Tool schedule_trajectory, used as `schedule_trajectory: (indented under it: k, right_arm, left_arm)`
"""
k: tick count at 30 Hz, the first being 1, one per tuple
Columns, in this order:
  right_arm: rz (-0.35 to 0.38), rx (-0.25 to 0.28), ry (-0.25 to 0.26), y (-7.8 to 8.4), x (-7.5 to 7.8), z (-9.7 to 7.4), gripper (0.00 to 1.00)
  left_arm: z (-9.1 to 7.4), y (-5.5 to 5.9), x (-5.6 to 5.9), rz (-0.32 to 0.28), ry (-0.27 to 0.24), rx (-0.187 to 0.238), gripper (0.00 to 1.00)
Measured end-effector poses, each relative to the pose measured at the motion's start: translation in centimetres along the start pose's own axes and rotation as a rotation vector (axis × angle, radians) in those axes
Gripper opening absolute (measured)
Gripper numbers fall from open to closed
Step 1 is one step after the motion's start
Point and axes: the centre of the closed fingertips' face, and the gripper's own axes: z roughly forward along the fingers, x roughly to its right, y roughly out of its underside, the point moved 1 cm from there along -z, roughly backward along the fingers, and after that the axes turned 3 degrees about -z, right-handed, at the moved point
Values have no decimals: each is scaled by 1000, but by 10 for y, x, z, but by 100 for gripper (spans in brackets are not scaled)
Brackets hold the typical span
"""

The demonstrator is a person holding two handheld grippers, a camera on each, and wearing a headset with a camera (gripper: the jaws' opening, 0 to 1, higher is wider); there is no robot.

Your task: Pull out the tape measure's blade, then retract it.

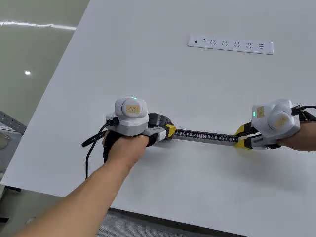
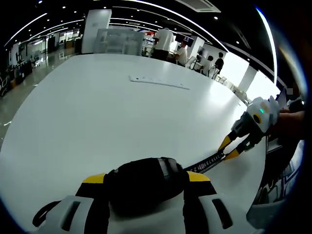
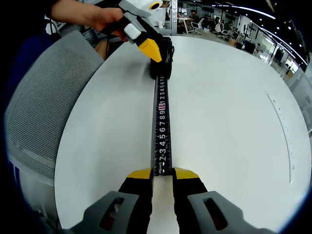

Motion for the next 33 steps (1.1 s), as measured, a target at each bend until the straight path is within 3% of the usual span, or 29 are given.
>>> schedule_trajectory:
  k: [33]
  right_arm:
    - [6,0,-2,0,2,1,11]
  left_arm:
    - [5,1,-3,-16,-69,5,62]
